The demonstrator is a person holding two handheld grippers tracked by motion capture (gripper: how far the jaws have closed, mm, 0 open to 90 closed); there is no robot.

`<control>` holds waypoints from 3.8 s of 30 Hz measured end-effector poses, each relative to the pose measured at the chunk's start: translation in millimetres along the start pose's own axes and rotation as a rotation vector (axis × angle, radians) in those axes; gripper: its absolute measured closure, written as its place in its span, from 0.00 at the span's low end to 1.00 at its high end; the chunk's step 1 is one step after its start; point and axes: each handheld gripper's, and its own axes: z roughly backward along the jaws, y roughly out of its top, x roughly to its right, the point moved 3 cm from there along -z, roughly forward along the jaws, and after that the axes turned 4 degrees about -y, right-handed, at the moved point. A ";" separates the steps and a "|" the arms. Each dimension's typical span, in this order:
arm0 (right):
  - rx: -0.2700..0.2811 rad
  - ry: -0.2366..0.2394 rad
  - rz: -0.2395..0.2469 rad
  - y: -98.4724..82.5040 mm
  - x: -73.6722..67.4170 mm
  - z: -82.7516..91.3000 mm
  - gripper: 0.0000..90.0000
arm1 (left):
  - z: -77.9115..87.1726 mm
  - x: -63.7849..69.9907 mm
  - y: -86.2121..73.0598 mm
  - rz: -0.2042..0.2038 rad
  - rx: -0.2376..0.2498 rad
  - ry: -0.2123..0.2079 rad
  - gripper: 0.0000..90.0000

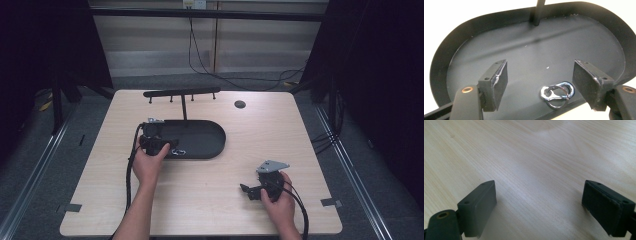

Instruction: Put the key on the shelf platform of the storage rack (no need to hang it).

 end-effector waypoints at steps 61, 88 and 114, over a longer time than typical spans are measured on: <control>0.000 0.000 0.000 0.0 0.0 0.0 0.13 | 48.4 -5.7 -57.9 -0.024 0.024 -0.015 0.30; 0.000 0.000 0.000 0.0 0.0 0.0 0.13 | 55.8 -16.6 -94.2 -0.019 -0.015 0.005 0.31; 0.001 0.000 0.000 0.0 0.0 0.0 0.13 | 60.4 -19.7 -117.0 -0.060 -0.036 0.049 0.31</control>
